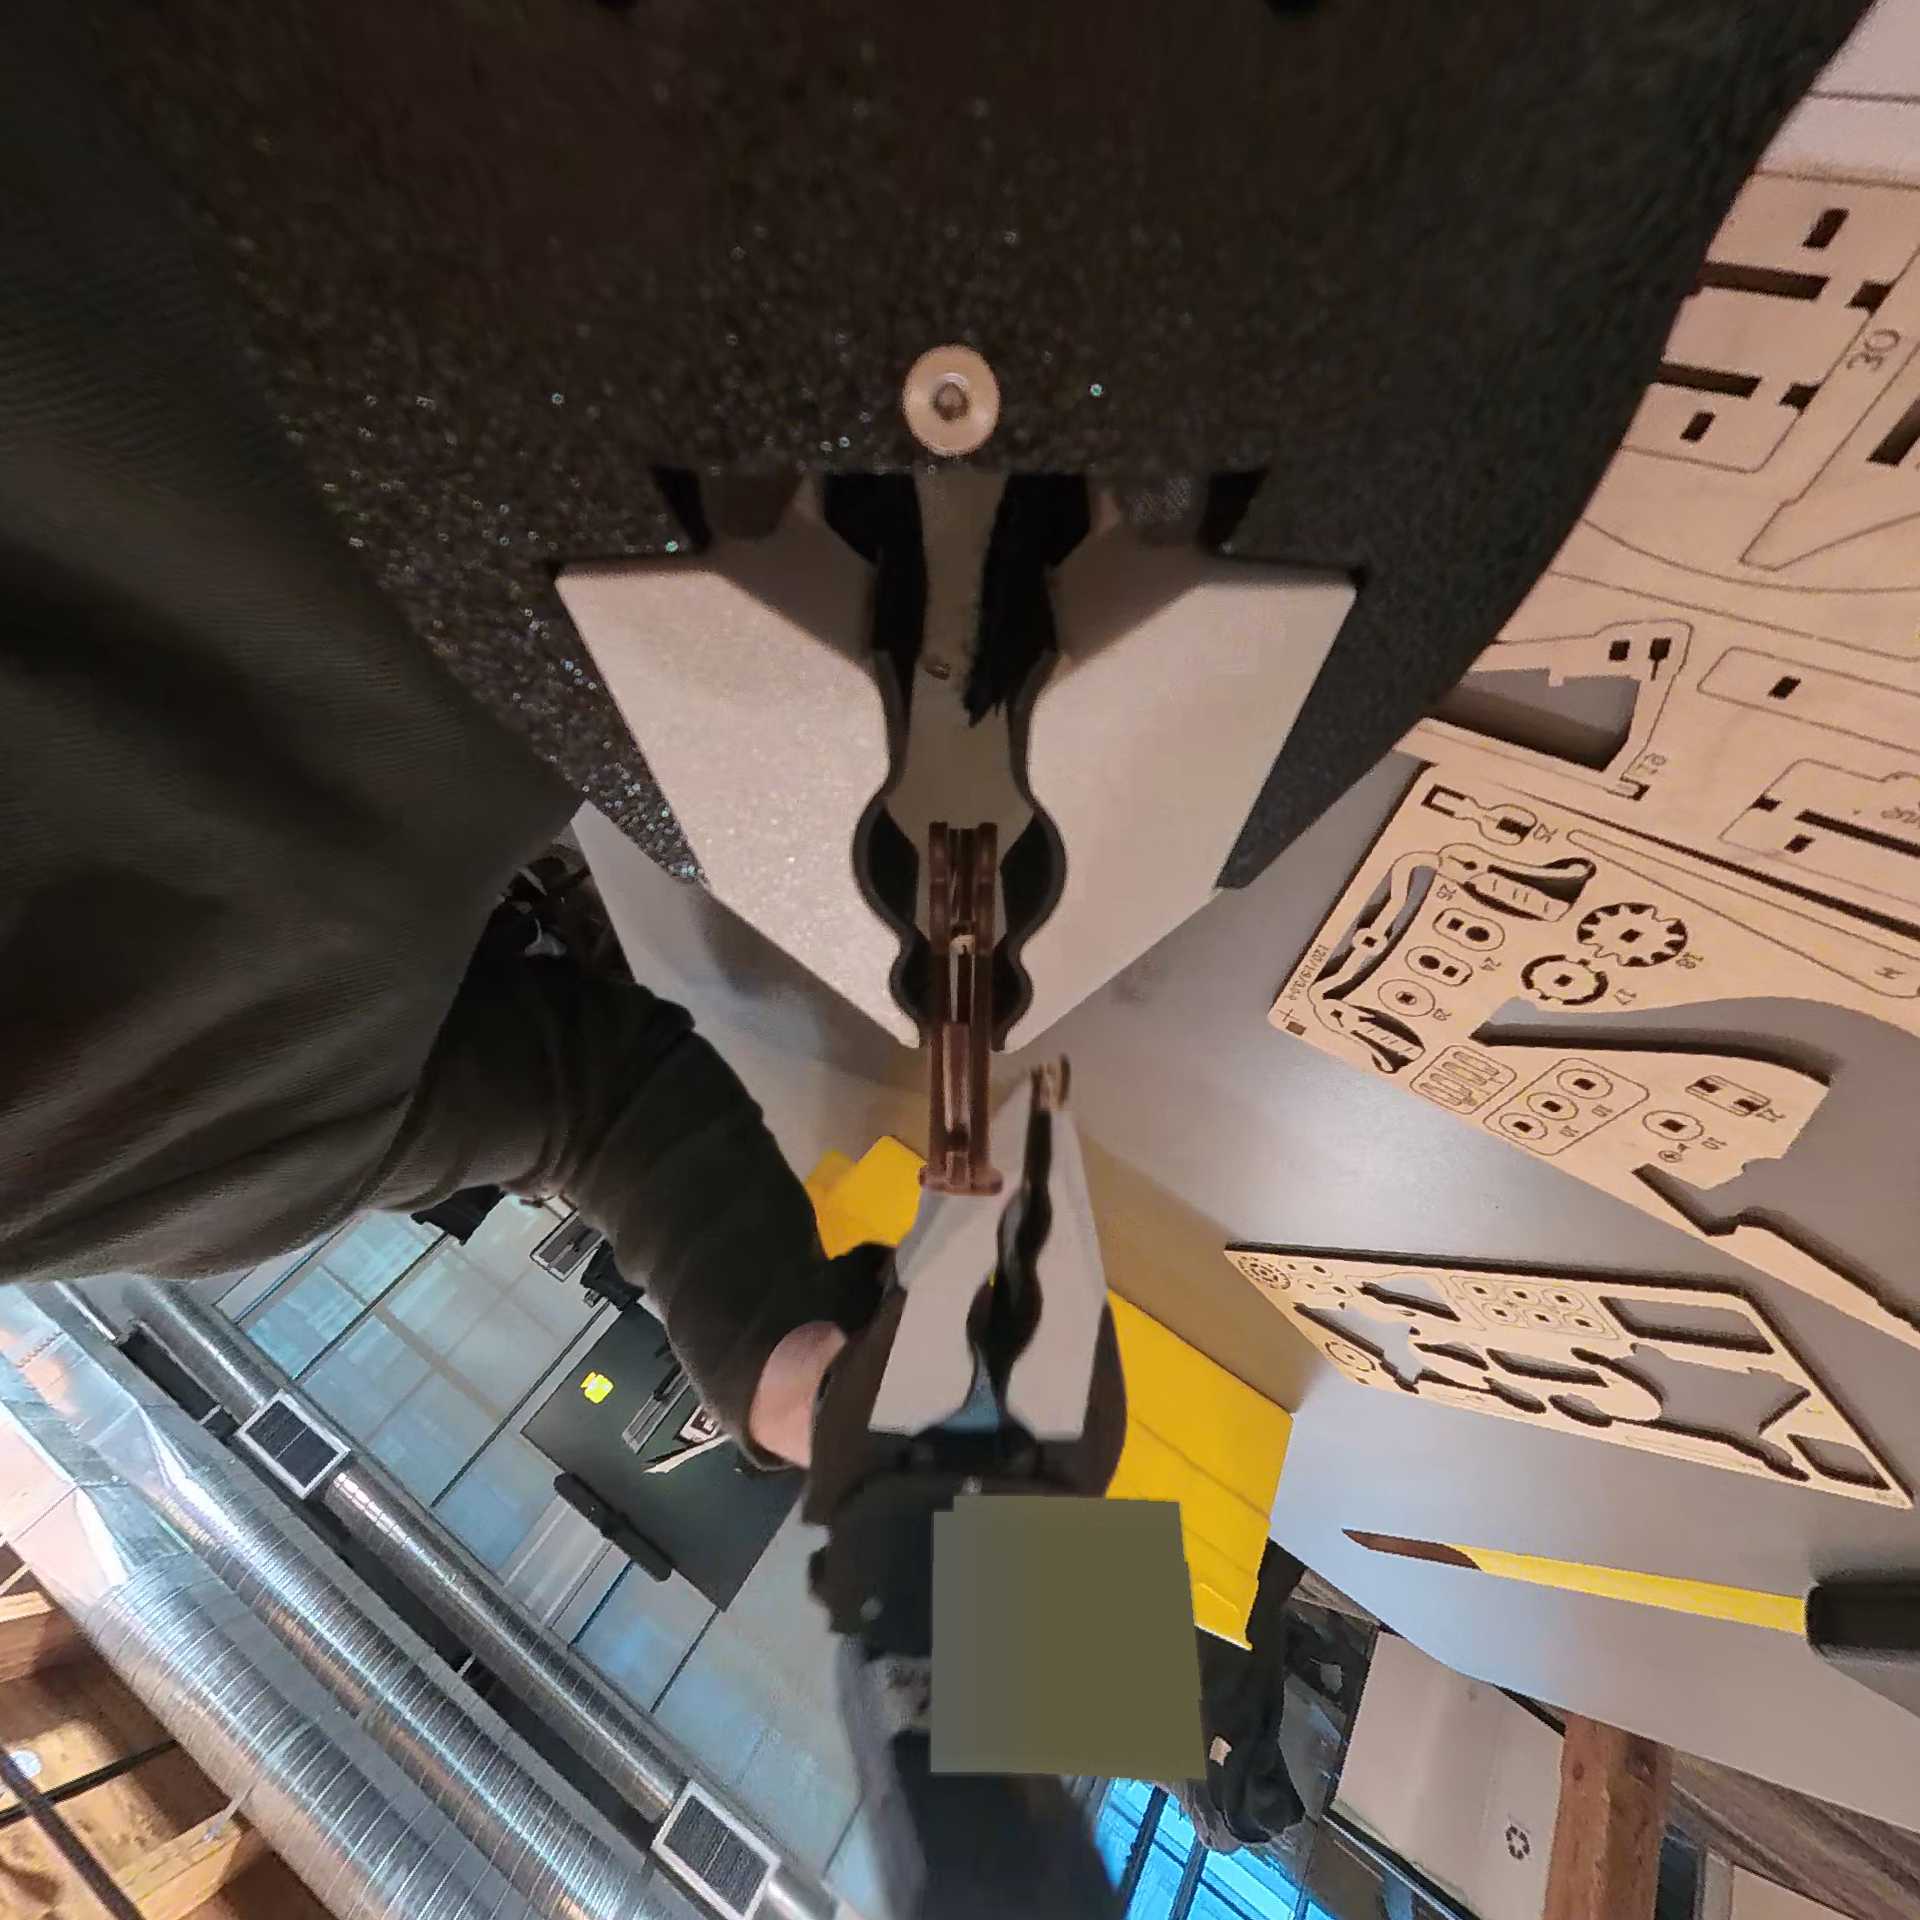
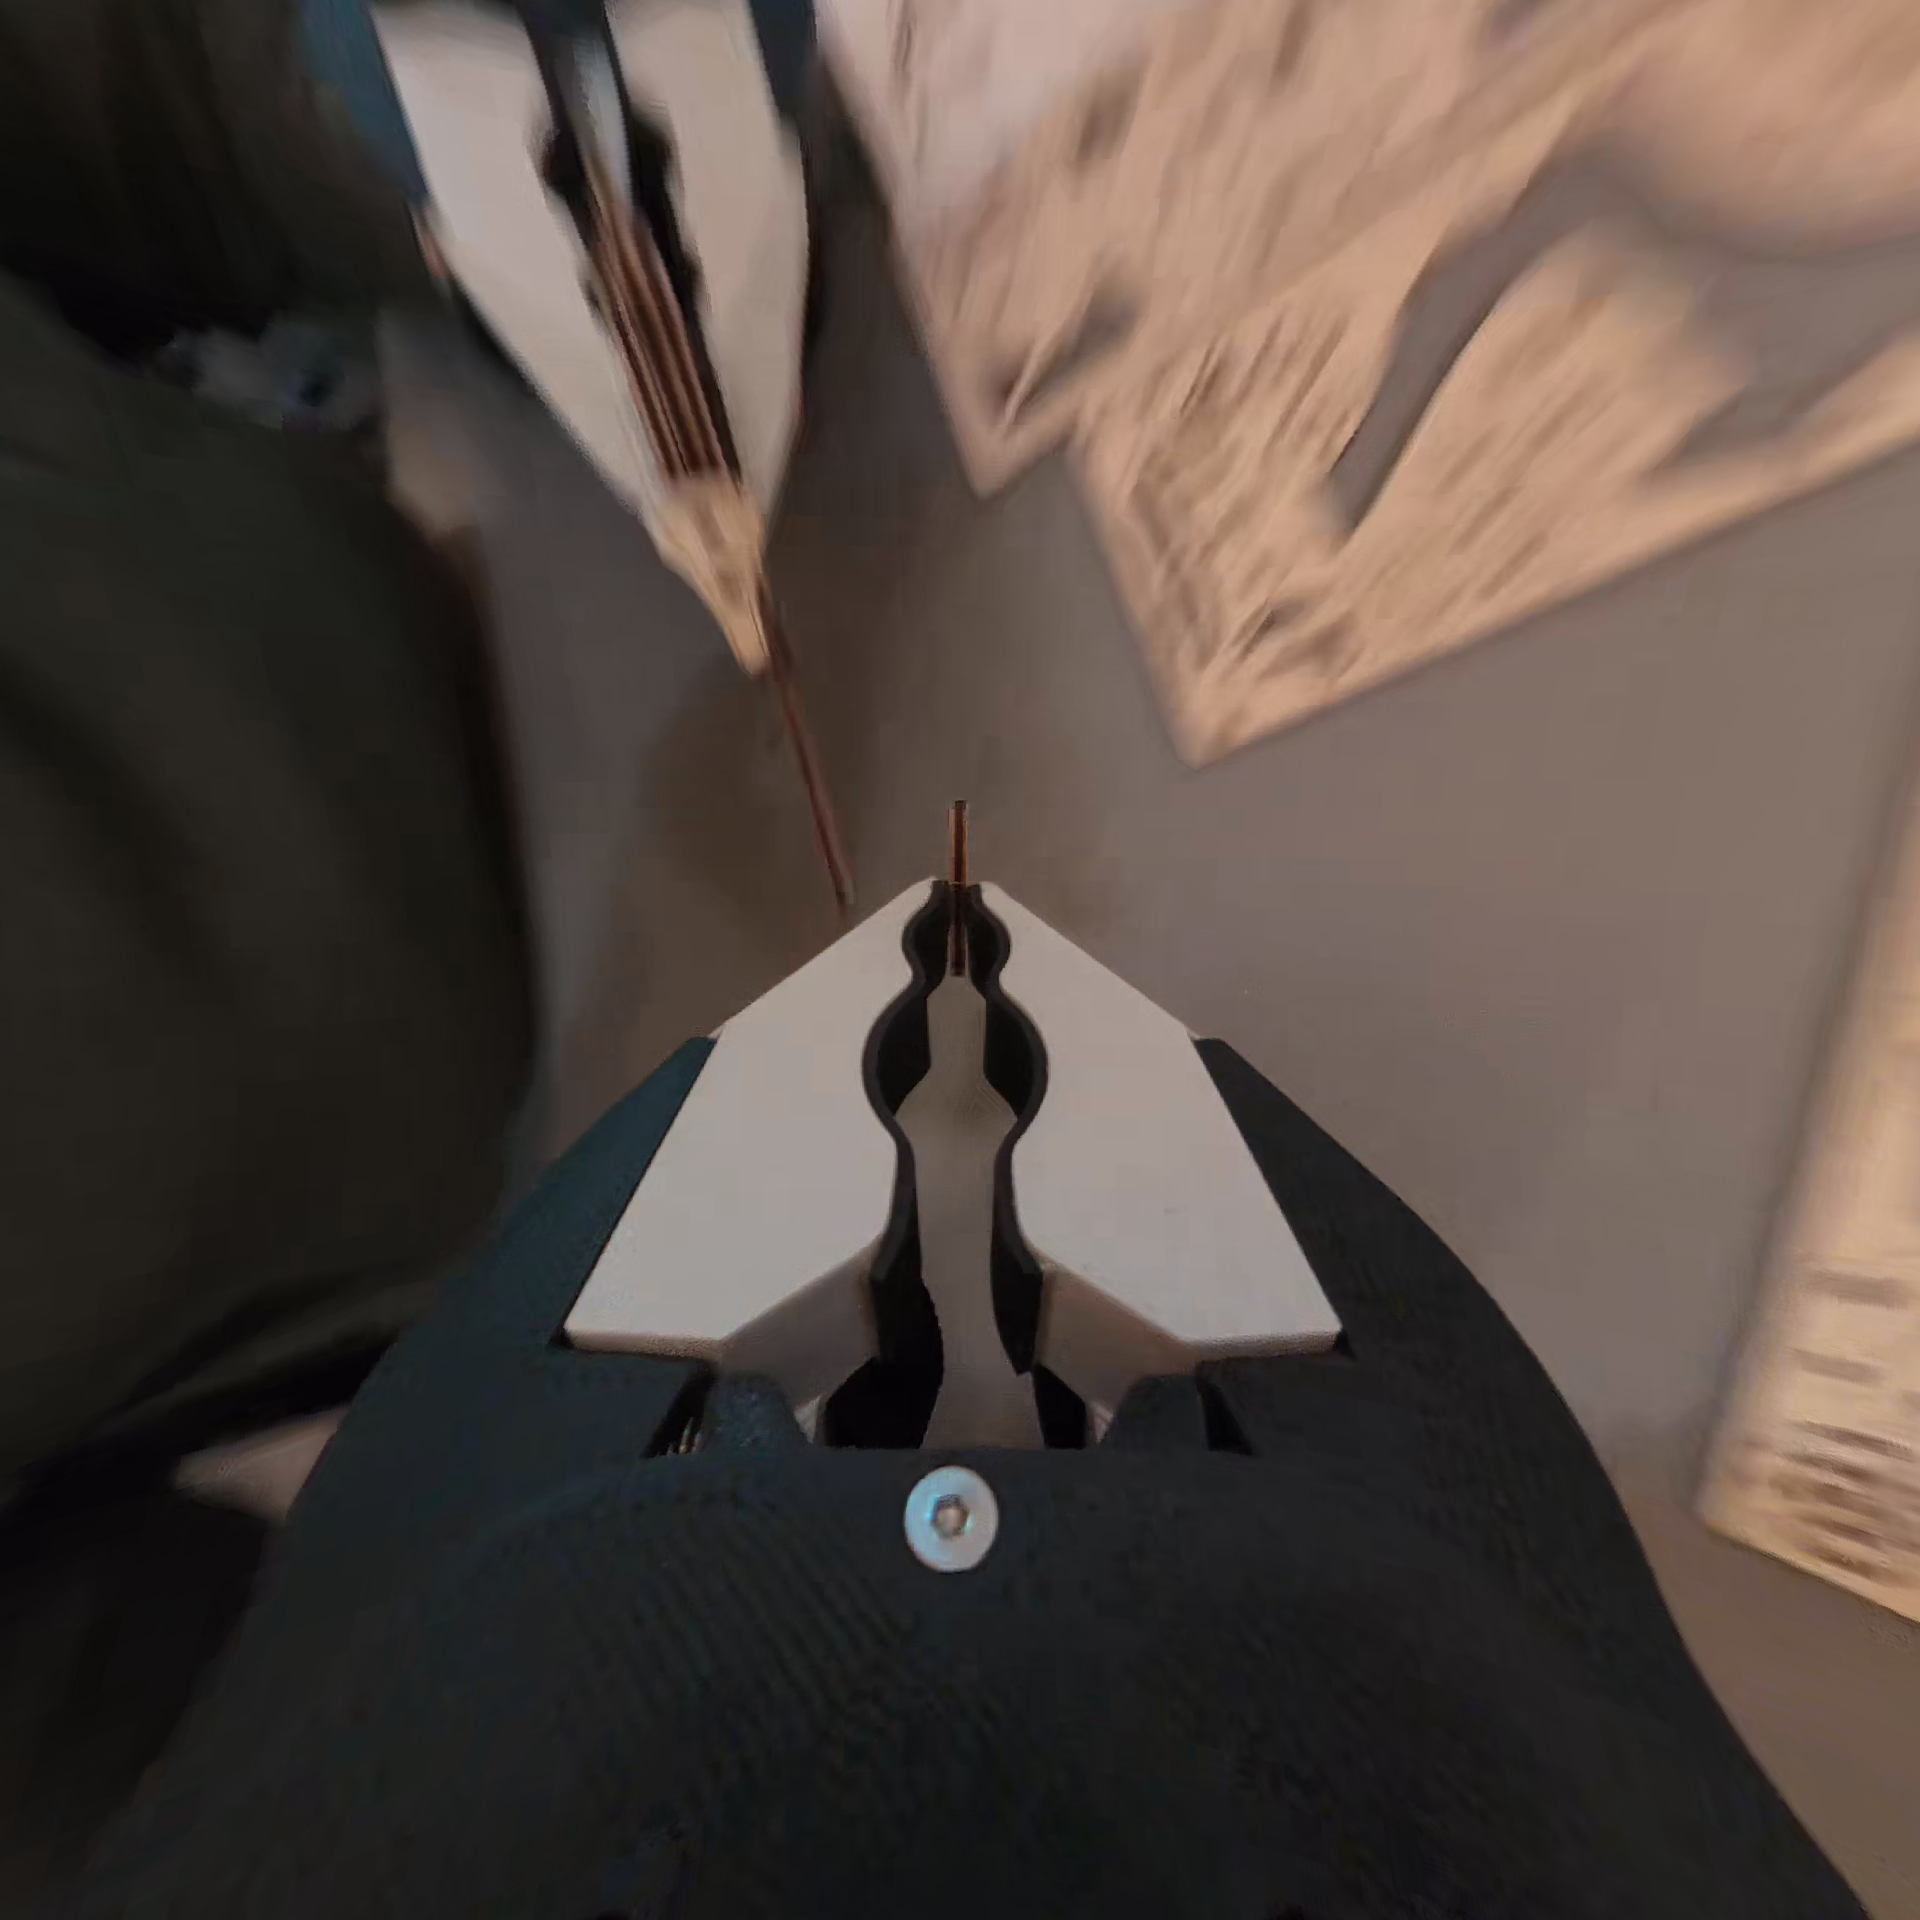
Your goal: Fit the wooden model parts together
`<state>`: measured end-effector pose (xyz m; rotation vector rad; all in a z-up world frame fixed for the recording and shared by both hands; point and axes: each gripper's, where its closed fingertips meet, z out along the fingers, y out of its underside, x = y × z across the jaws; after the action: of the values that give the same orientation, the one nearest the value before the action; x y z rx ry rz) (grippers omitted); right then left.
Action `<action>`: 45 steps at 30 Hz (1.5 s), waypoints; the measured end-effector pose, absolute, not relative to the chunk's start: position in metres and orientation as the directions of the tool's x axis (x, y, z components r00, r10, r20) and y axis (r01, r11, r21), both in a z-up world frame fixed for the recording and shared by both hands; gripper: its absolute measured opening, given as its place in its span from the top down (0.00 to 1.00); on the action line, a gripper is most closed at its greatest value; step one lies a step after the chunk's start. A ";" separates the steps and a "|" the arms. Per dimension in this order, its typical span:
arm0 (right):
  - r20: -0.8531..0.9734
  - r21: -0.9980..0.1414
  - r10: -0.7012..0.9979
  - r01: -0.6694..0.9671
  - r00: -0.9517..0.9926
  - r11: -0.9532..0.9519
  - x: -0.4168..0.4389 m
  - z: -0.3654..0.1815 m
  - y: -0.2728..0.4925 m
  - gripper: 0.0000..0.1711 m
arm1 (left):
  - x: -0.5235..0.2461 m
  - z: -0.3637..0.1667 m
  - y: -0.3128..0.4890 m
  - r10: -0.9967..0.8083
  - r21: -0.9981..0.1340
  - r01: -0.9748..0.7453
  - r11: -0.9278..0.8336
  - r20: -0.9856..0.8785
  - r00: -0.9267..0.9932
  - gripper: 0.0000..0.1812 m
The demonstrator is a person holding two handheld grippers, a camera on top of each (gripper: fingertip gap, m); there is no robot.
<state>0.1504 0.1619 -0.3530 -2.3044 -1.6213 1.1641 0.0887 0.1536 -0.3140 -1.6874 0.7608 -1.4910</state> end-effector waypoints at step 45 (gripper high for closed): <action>0.968 0.252 -0.198 0.667 -0.157 0.701 0.123 -0.288 0.117 0.95 | 0.134 -0.276 0.133 -0.311 -0.232 0.276 -0.933 0.904 -0.292 0.97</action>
<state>0.1229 0.1166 -0.2880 -0.3972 -1.5538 -0.7933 0.1339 0.1334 -0.2759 -1.5974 0.0448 -2.2679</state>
